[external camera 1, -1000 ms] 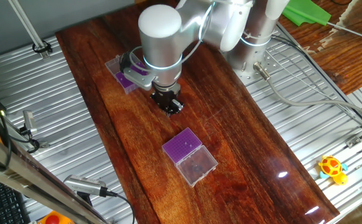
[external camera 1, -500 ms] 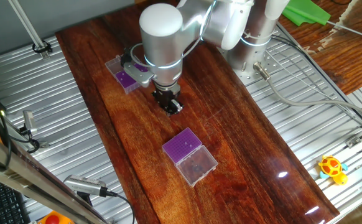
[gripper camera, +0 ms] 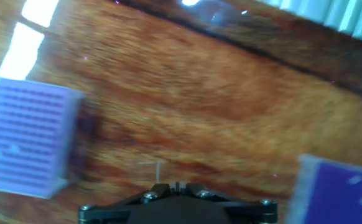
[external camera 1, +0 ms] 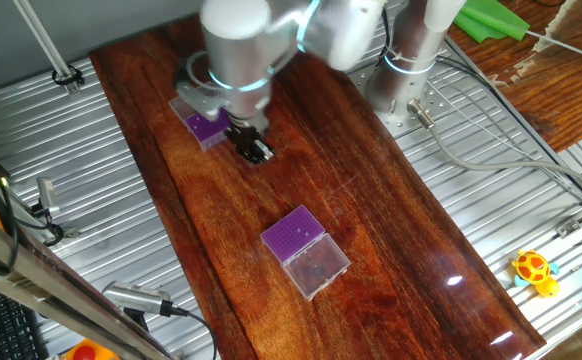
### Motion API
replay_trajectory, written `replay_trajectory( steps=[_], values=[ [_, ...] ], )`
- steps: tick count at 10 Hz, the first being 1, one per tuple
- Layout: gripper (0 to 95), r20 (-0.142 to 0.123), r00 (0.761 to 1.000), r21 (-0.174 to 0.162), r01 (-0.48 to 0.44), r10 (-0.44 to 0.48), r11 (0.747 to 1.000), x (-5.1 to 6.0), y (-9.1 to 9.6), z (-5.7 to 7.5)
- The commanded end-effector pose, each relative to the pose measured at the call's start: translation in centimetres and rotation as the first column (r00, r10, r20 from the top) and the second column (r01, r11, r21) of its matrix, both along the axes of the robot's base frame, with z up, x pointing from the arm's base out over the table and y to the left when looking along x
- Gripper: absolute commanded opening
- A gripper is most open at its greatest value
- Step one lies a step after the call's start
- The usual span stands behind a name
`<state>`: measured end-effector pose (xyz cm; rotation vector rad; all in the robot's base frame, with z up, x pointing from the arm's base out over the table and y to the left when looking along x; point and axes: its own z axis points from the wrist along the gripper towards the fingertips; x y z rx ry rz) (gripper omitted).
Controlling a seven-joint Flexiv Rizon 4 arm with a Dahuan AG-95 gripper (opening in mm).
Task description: Transfer all small pipette tips from one holder to another
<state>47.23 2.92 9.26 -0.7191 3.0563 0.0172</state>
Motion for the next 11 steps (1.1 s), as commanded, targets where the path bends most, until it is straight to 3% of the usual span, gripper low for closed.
replay_trajectory(
  steps=[1, 2, 5, 11],
  values=[
    [0.0, -0.013, 0.996, 0.039, -0.088, 0.089, 0.995, 0.62, -1.87, 0.32],
    [0.0, -0.012, 0.998, 0.044, -0.063, 0.063, 0.997, 0.62, -1.87, 0.32],
    [0.0, -0.022, 0.999, 0.003, 0.045, -0.045, 0.999, 0.62, -1.87, 0.32],
    [0.0, -0.016, 0.998, 0.013, 0.055, -0.055, 0.998, 0.48, -2.52, 0.46]
  ],
)
